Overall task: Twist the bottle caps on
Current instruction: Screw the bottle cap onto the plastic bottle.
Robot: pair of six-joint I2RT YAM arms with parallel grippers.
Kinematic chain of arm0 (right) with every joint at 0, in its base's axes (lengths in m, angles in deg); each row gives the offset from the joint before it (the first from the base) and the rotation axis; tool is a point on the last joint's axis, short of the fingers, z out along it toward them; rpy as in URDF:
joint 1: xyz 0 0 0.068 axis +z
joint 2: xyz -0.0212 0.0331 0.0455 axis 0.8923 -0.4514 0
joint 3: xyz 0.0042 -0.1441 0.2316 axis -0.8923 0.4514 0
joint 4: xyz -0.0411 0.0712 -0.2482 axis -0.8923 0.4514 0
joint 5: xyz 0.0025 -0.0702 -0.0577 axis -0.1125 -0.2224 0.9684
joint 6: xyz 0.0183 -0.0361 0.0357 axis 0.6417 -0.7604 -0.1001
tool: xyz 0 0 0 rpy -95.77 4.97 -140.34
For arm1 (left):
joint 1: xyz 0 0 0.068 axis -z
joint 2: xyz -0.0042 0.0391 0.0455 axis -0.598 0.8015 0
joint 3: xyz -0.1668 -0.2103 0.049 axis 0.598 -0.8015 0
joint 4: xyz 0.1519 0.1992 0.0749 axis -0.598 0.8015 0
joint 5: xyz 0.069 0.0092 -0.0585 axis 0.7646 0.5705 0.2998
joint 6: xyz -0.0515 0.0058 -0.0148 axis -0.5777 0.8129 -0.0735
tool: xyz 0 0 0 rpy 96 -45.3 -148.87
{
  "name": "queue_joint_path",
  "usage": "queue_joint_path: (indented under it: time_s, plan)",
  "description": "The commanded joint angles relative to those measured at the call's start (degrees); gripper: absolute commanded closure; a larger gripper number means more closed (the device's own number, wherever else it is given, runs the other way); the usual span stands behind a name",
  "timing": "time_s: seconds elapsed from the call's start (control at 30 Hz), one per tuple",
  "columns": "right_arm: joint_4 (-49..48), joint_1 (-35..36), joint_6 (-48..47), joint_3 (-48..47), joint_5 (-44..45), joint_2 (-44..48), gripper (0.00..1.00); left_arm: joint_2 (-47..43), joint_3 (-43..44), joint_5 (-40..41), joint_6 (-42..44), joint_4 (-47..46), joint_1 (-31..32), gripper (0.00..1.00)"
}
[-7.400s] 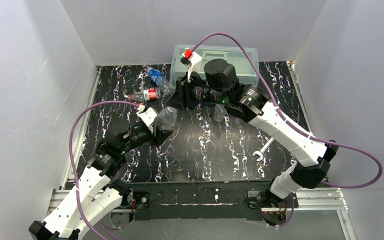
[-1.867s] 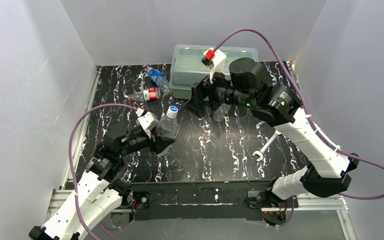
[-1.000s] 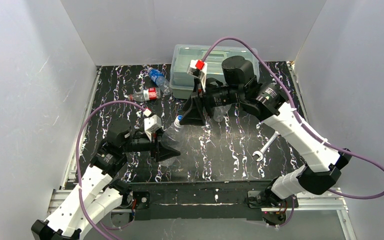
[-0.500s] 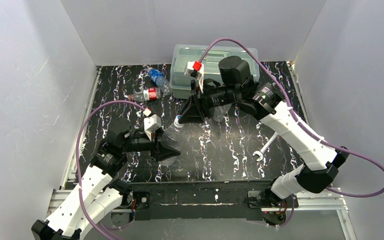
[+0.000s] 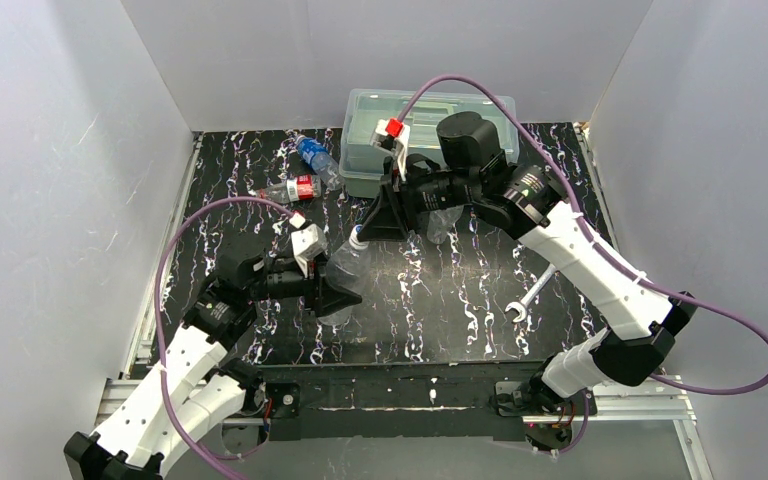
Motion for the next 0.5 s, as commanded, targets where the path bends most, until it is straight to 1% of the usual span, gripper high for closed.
queue_joint_path:
  time_s: [0.0,0.13,0.23,0.33,0.47]
  plan:
    - [2.81,1.83,2.61,-1.66,4.2,-1.52,0.86,1.39,4.16,8.32,3.05,1.51,-0.34,1.0]
    - [7.34,2.77,5.22,-4.86,11.17,-3.93,0.91,1.62,5.62,16.17,4.65,2.43,-0.34,1.0]
    - [11.81,3.32,10.15,-8.6,17.88,-6.83,0.94,0.99,6.43,22.26,7.19,2.01,-0.26,1.0]
    - [16.54,4.12,14.18,-13.21,23.99,-10.21,0.98,0.5,7.15,26.78,9.31,1.71,-0.09,1.0]
    - [18.37,5.46,18.54,-16.29,30.42,-12.91,0.98,-0.25,7.06,31.01,11.1,0.31,0.18,1.0]
